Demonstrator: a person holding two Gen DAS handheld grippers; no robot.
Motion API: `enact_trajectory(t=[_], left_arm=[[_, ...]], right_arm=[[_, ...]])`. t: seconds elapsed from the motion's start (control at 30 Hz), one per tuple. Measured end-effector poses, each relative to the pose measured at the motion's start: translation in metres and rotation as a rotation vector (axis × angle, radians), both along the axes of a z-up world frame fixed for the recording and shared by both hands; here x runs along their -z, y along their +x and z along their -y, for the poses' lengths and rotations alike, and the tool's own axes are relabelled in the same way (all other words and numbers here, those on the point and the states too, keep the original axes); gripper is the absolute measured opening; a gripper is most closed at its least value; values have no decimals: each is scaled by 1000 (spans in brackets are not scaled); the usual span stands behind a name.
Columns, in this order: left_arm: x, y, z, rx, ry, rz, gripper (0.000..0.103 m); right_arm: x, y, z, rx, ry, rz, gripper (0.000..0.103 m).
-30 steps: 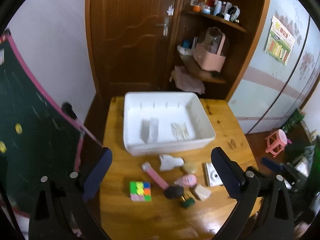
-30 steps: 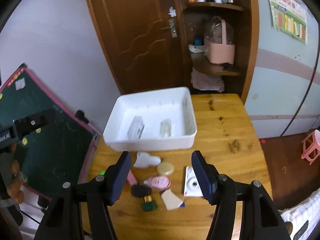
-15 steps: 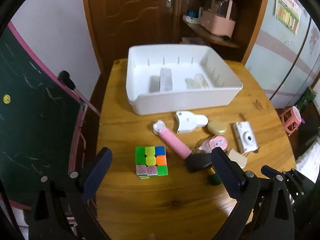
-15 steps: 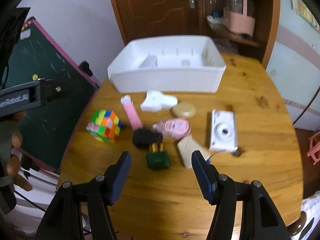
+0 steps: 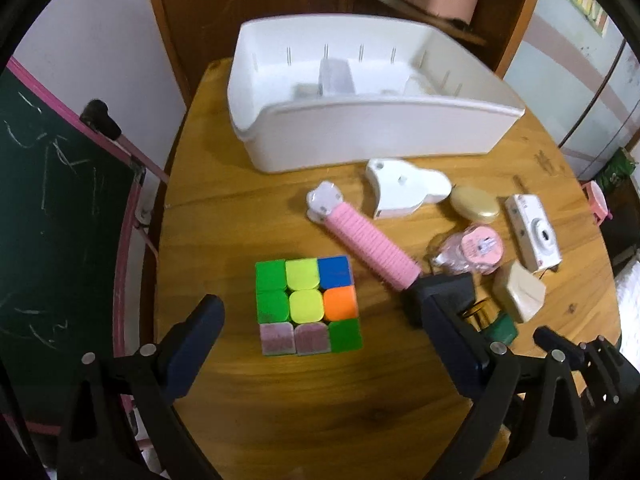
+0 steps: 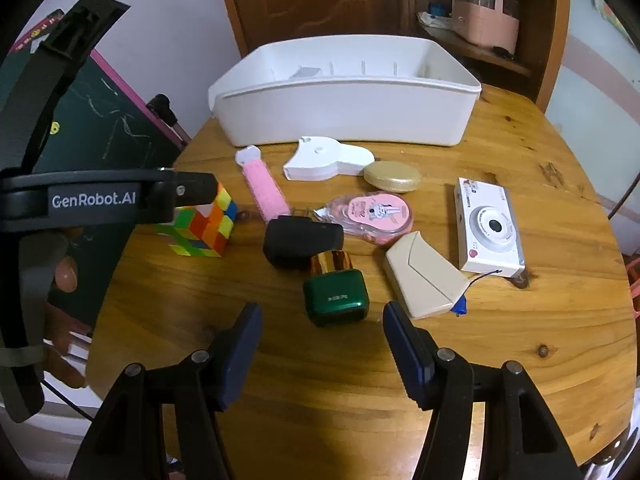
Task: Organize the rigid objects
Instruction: 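Lift both tools out of the bin back toward the table objects, then grasp the Rubik's cube with the left tool while the right tool grasps the green jar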
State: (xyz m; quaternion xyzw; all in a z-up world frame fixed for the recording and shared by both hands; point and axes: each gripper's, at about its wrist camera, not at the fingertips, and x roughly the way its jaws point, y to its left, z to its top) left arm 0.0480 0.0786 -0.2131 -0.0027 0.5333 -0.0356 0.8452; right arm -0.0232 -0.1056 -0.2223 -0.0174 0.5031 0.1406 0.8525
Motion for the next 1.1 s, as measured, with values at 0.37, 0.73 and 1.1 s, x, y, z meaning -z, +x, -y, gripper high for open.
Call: enact_trajectory(t=[0.37,0.73,1.1], left_arm=[[33,13,-13,-53,-30,-127,96],[47,20,-17,-69,-46,-203,76],[49,16,-9,-40,-11,-209,60]], right_arm=[[28,24,-4,40,-6,-33,63],[38,27,-8,24,-34,-41,55],[39,29,-14,16,-65,-34,42]])
